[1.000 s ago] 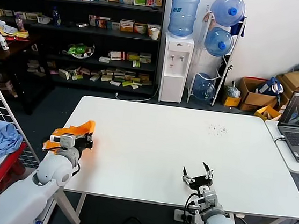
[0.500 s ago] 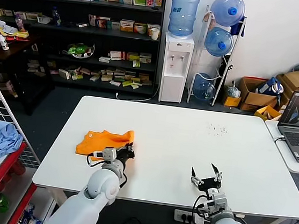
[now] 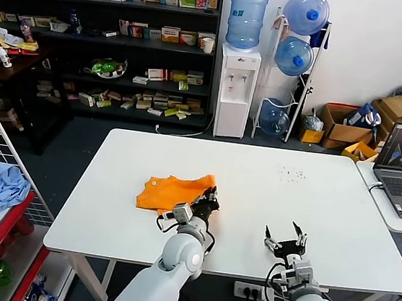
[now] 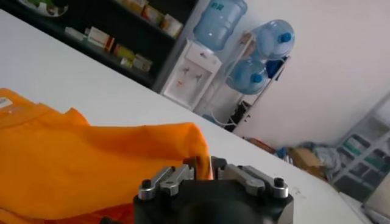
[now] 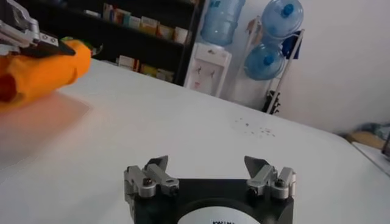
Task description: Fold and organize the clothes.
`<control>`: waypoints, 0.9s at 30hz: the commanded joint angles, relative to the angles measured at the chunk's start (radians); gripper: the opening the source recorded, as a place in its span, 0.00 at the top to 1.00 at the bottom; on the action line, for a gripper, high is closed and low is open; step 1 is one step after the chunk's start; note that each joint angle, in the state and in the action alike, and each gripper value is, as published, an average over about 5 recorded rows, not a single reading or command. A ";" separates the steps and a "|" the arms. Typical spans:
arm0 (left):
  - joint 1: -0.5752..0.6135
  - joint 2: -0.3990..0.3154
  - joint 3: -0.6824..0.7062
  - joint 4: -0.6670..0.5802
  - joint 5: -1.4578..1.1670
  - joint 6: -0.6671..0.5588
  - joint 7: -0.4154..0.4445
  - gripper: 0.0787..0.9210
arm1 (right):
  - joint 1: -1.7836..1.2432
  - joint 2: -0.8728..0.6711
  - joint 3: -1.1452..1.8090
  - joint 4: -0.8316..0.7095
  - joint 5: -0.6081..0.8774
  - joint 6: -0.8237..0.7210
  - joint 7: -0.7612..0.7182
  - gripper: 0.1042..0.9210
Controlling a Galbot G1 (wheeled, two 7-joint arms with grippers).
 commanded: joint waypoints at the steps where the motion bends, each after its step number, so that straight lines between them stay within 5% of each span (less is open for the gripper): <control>1: 0.029 -0.014 0.048 -0.026 0.067 -0.166 0.127 0.68 | -0.002 -0.004 0.022 0.008 0.046 -0.009 0.000 0.12; 14: 0.249 0.453 -0.104 -0.175 0.397 -0.252 0.219 0.23 | -0.018 0.018 0.089 0.026 0.074 0.016 -0.066 0.12; 19: 0.280 0.507 -0.175 -0.175 0.461 -0.287 0.208 0.13 | -0.018 0.035 0.100 0.035 0.073 0.062 -0.092 0.12; 27: 0.312 0.515 -0.292 -0.162 0.458 -0.219 0.170 0.12 | -0.021 0.051 0.117 0.081 0.069 0.132 -0.129 0.12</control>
